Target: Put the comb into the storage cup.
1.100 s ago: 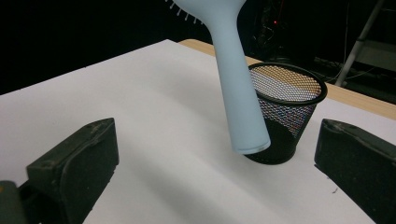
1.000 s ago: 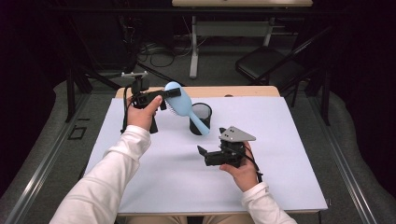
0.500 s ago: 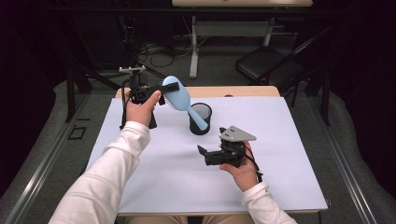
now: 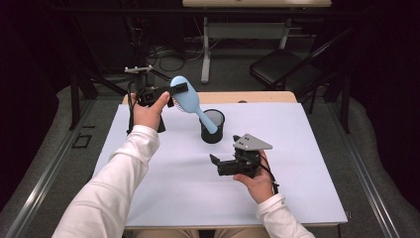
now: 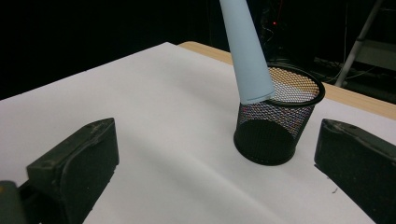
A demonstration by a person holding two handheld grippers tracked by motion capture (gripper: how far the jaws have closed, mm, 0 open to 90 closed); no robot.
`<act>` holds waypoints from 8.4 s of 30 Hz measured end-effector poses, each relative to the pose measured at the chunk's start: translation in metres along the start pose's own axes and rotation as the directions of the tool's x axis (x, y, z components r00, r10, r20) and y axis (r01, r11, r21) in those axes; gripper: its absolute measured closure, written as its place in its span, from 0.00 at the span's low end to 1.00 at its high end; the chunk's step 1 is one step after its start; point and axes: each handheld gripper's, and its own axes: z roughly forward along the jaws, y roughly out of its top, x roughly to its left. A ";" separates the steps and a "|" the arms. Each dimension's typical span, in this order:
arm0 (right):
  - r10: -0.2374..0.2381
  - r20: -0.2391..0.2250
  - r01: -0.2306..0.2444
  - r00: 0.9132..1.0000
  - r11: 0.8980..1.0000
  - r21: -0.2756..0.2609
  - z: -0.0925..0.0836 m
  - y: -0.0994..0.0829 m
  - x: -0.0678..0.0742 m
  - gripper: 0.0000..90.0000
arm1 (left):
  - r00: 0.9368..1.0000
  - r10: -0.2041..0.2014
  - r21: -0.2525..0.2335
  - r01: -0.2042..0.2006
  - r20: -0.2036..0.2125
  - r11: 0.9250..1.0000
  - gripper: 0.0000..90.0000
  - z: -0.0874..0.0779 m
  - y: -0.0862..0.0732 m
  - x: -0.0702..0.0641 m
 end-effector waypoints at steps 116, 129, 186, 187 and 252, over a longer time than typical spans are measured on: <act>0.020 -0.001 -0.020 1.000 1.000 -0.011 -0.002 0.001 -0.007 0.00 | 0.952 0.254 0.005 -0.257 -0.171 0.967 0.56 0.081 -0.012 -0.015; 0.025 0.003 -0.025 1.000 1.000 -0.011 -0.003 0.001 -0.008 0.00 | 0.938 0.293 0.027 -0.293 -0.184 0.956 0.56 0.089 -0.018 -0.014; 0.036 0.003 -0.036 0.999 0.999 -0.011 -0.001 0.000 -0.009 0.01 | 0.924 0.336 0.056 -0.331 -0.184 0.942 0.54 0.103 -0.038 -0.003; 0.037 0.004 -0.037 0.999 0.999 -0.012 -0.001 0.000 -0.009 0.01 | 0.924 0.337 0.059 -0.331 -0.182 0.942 0.54 0.103 -0.038 -0.003; 0.052 0.015 -0.052 0.999 0.998 -0.028 -0.006 0.001 -0.013 0.01 | 0.933 0.332 0.068 -0.326 -0.139 0.943 0.18 0.115 -0.046 -0.009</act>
